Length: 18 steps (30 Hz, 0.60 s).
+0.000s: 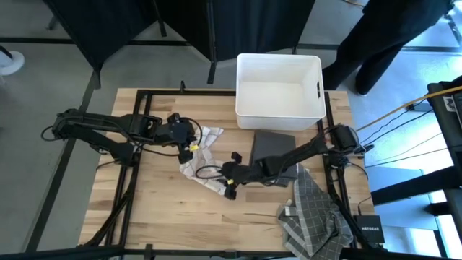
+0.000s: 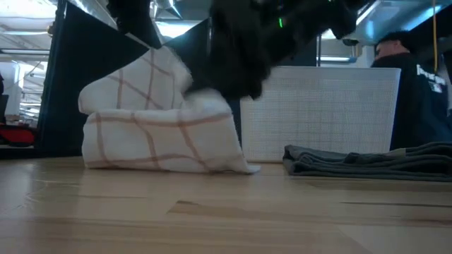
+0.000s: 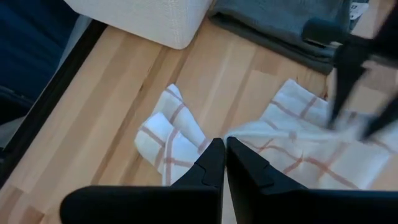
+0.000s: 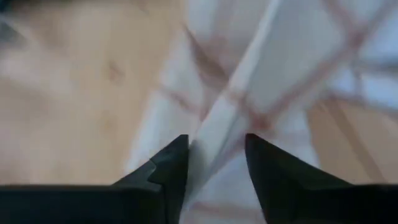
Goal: Fold towel
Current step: Fold the white towel
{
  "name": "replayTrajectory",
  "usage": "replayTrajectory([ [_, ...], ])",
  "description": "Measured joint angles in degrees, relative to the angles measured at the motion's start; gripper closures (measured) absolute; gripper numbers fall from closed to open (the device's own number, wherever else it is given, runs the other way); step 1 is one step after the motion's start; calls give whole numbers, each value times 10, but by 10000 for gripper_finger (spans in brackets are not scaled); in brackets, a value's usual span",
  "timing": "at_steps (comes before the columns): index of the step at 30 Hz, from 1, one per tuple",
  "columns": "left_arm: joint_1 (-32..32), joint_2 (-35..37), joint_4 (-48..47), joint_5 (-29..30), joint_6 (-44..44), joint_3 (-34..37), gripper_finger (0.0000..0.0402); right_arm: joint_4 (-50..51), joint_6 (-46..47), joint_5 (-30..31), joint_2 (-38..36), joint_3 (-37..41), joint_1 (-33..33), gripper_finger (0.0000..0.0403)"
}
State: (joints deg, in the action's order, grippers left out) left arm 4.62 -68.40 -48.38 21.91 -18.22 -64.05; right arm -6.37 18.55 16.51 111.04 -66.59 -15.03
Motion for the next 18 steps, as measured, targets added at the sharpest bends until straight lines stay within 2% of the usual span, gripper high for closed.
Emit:
replayTrajectory([
  [3, 3, 0, 0, 0, 0, 0, 399, 57, -11, 37, 6, -1, 0, 306],
  [6, 11, 2, -34, -2, 11, -12, 399, 113, -81, 53, -16, -1, 1, 383],
  [8, 18, 8, -66, 7, 13, -43, 399, 163, -127, 78, -49, -15, 0, 387],
  [11, 27, 26, -92, 37, 15, -100, 399, 239, -195, 171, -107, -44, 0, 381],
  [13, 30, 35, -97, 52, 26, -127, 399, 272, -245, 220, -138, -62, 1, 391],
  [18, 18, 67, -97, 64, 51, -151, 399, 269, -367, 269, -209, -102, 21, 391],
])
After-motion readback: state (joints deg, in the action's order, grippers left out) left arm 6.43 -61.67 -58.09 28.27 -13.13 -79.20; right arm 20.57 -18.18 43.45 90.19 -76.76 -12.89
